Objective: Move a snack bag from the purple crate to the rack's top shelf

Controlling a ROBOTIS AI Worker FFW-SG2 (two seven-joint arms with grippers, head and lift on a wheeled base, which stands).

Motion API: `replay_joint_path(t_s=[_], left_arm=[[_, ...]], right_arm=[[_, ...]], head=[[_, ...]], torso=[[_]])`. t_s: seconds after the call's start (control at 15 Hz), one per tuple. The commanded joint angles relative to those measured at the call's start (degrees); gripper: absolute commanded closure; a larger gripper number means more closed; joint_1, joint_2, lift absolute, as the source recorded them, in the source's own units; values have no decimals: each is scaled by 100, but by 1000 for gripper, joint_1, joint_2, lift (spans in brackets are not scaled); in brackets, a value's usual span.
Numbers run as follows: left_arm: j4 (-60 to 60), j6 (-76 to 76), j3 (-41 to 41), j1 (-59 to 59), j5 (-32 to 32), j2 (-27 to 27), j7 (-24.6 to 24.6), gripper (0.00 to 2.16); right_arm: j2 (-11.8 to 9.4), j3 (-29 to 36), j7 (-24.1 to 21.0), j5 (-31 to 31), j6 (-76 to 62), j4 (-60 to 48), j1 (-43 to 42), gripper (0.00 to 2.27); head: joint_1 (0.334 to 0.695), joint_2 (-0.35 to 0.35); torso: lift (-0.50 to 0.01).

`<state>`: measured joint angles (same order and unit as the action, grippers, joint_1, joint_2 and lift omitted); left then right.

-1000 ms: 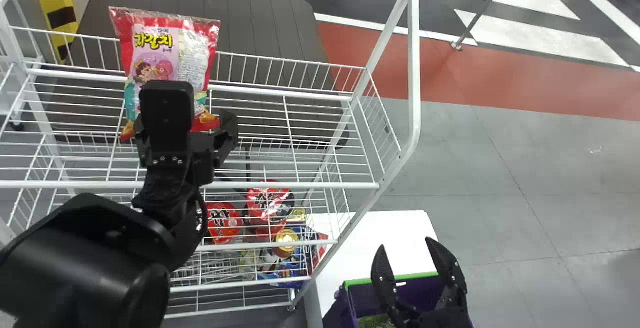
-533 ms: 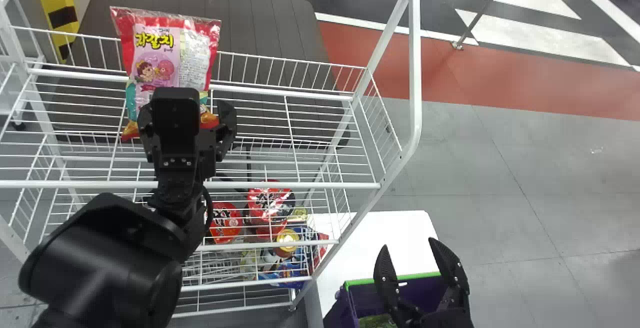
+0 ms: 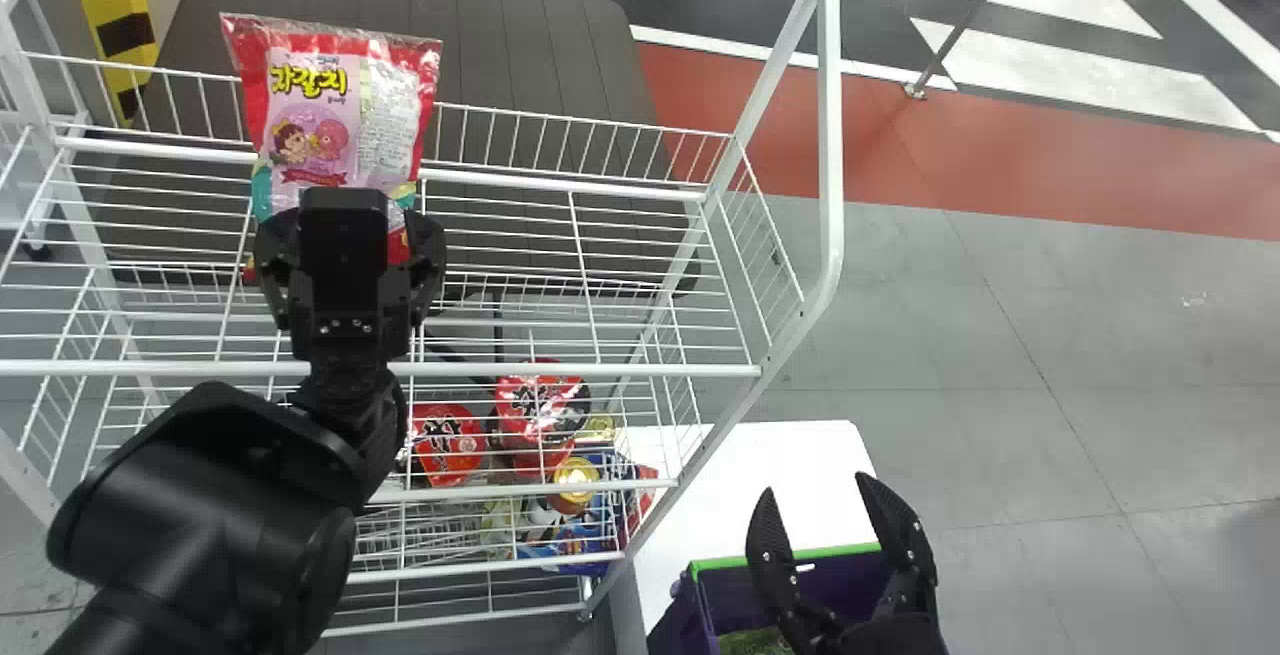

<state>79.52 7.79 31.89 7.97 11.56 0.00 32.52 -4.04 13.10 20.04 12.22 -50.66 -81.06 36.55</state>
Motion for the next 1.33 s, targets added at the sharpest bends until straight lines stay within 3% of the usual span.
replay_joint_path(t_s=[0.0,0.4,0.53,0.67,0.8,1.27], left_arm=[[-182,-44,-16,108,13,-15,0,218],[-481,-238,-34,266,48,-15,-61,373],[-498,-238,-43,275,48,-15,-70,677],[-490,-273,-43,266,39,-15,-44,734],[-472,-396,-8,231,13,-15,44,1028],[-375,-642,-16,-41,-84,-15,79,1028]], right_arm=[[0,0,0,0,-18,2,-7,188],[0,18,0,-18,-71,108,-51,188],[0,18,0,-35,-123,152,-78,188],[0,18,0,-62,-159,213,-113,188],[9,0,0,-79,-194,266,-148,188],[9,-26,0,-132,-299,380,-210,188]], head=[[695,-350],[695,-350],[695,-350],[695,-348],[695,-347],[695,-343]], torso=[[0],[0],[0],[0],[0],[0]])
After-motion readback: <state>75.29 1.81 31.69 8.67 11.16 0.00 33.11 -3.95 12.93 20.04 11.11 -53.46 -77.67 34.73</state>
